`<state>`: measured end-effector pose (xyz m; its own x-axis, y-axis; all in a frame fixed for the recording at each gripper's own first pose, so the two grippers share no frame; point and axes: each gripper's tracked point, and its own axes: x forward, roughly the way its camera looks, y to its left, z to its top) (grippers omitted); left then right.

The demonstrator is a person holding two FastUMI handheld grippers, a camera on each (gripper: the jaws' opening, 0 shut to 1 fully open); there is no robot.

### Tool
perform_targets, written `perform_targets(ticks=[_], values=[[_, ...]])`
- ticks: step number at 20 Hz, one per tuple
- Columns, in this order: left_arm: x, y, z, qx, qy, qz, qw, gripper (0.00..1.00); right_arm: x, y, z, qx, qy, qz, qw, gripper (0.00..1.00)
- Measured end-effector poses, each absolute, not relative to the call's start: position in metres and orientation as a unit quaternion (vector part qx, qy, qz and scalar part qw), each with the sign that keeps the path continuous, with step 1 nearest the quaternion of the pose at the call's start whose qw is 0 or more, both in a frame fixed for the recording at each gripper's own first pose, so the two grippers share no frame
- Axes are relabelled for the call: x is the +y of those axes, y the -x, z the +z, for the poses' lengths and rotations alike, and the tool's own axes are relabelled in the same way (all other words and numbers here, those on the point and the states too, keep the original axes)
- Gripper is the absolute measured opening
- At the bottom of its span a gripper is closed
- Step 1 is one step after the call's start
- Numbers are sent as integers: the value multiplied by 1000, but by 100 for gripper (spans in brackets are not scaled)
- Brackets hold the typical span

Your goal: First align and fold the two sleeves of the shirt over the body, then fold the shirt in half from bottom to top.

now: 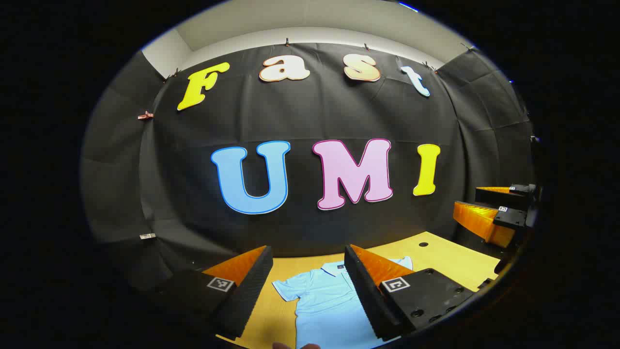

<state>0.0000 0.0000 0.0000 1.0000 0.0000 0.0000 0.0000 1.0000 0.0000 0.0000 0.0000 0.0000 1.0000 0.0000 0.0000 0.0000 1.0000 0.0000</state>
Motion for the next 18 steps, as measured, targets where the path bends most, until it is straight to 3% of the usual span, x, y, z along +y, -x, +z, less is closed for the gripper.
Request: perform_targets(ticks=[18], values=[[-3,-4,2,-9,-5,-1,1000,95,1,-7,-1,2,0,7,1000,96]])
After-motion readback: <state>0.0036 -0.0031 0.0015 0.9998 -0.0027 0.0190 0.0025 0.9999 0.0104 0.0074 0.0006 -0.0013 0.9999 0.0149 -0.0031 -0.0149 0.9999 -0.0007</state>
